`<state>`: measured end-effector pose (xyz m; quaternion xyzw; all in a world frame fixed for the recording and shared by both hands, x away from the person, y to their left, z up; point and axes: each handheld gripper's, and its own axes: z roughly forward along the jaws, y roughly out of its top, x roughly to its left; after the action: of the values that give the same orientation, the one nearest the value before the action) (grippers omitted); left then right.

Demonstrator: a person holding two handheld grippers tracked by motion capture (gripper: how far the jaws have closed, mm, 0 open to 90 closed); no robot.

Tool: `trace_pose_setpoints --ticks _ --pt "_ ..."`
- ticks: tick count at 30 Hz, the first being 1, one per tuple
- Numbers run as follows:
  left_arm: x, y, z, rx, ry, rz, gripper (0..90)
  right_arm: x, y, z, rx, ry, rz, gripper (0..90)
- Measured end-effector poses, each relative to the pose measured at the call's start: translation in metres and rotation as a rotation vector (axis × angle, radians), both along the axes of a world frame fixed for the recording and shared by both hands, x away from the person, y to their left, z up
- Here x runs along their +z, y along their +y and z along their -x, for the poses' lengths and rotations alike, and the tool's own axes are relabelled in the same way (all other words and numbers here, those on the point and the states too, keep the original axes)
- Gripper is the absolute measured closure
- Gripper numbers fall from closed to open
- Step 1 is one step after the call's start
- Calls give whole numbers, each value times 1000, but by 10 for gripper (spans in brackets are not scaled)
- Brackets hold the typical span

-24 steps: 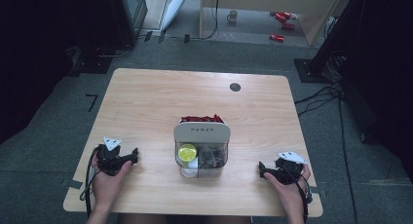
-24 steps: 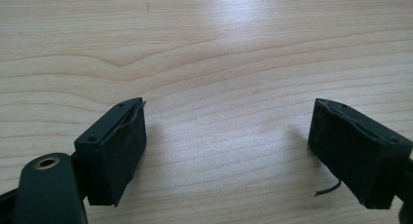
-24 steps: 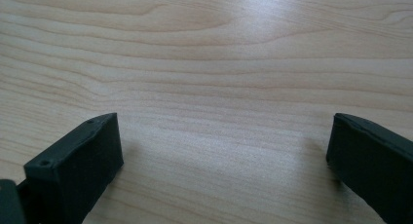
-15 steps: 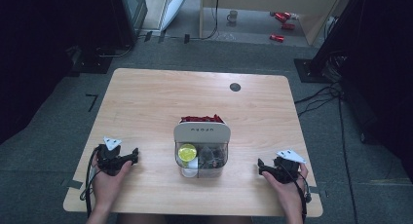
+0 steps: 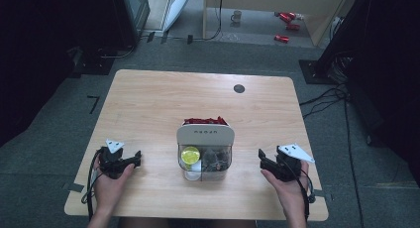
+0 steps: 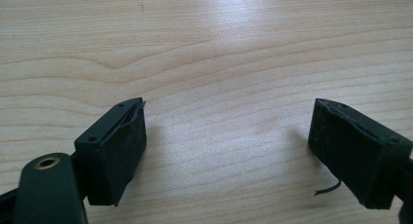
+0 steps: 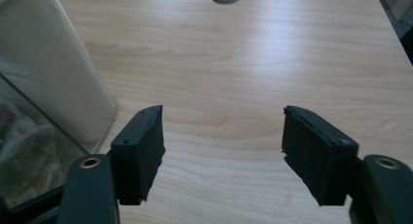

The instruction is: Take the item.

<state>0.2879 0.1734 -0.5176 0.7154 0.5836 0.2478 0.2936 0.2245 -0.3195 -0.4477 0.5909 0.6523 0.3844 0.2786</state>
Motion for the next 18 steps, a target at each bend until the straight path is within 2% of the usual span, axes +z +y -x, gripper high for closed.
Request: trace_pose_setpoints --ticks 2,6,8,11,18 --pt "0 0 0 0 -2 2 146 10 9 -3 15 -21 -4 411" --pt "0 0 0 -1 -1 2 146 17 18 -10 21 -19 -30 453" --pt "0 0 0 -1 -1 2 146 21 23 -14 37 -18 -83 482" --pt "0 0 0 -1 -1 1 146 25 31 -20 40 -12 -127 507" --pt "0 0 -1 -1 -2 3 146 36 51 -33 76 -12 -115 529"
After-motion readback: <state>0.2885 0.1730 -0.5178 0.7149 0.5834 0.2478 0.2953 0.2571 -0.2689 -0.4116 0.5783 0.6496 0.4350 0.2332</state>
